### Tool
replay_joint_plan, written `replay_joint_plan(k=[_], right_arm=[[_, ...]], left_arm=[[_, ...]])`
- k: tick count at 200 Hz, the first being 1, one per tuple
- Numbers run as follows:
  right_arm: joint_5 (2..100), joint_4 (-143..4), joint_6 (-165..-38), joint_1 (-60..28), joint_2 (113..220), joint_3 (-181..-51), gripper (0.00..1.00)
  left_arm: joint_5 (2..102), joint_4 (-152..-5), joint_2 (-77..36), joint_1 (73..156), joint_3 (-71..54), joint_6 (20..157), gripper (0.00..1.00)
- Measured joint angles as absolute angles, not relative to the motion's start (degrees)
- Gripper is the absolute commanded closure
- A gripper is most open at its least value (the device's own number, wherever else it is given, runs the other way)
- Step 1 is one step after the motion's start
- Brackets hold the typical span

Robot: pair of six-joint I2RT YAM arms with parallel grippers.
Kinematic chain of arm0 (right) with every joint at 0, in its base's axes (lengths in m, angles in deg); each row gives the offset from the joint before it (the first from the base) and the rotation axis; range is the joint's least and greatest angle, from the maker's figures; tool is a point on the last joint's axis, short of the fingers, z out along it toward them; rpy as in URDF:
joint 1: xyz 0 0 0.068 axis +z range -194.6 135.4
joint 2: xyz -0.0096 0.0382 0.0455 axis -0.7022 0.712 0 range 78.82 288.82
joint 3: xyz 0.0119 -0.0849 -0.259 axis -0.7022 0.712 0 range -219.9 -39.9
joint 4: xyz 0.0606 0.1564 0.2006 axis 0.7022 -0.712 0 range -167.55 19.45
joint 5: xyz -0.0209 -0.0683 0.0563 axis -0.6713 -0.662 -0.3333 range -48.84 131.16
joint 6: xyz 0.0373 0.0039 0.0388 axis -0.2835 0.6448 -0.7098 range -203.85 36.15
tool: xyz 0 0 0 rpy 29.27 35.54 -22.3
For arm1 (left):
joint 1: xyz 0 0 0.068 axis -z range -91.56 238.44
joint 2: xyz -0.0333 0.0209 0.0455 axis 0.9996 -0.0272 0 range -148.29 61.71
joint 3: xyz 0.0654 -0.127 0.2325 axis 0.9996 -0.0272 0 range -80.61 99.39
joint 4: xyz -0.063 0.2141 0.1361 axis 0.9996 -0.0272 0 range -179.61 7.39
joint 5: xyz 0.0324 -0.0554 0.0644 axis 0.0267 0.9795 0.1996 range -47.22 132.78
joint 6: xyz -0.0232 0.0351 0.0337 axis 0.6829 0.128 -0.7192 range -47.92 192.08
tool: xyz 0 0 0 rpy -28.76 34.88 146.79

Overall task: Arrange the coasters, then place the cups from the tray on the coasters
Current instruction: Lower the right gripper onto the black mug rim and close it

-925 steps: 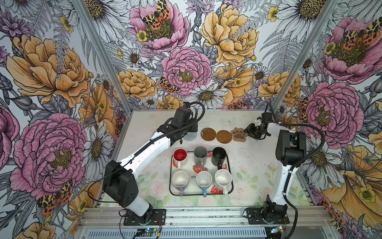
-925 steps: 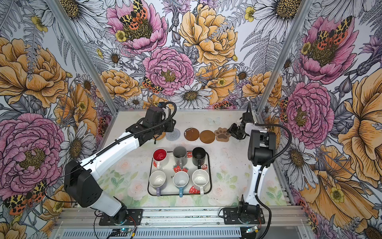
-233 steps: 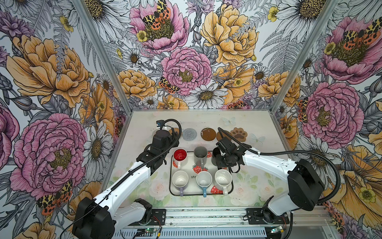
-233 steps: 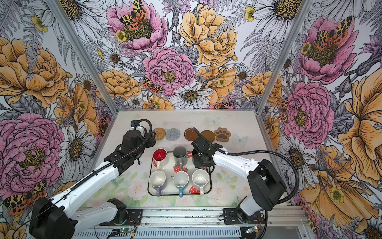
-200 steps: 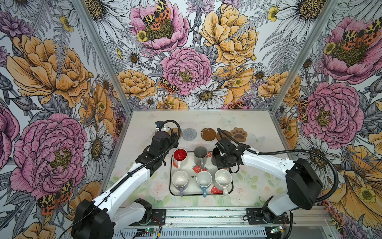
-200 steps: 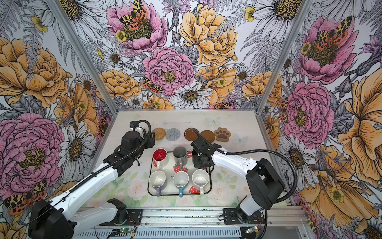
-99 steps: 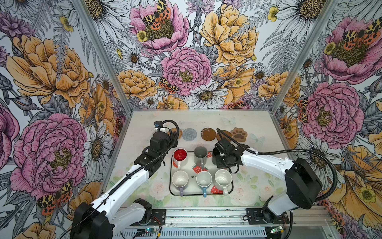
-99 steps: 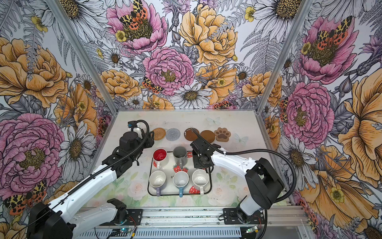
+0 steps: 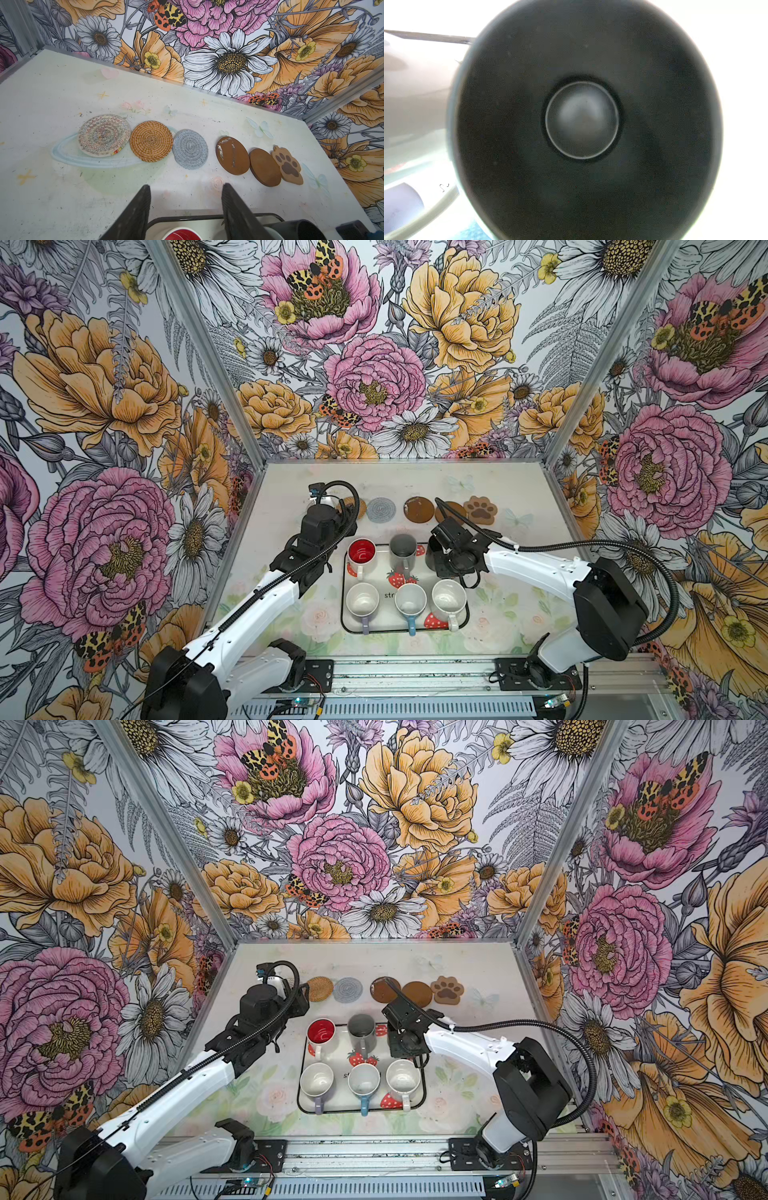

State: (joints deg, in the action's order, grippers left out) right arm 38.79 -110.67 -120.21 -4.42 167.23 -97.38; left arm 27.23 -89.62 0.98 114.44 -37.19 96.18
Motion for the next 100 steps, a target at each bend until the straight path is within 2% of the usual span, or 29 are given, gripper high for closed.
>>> replay_joint_plan(k=[100], right_arm=[[36.84, -111.06, -118.7, -4.44, 164.69, -97.38, 1.0]], left_arm=[[27.25, -89.59, 0.98, 114.26, -37.23, 96.18, 0.44]])
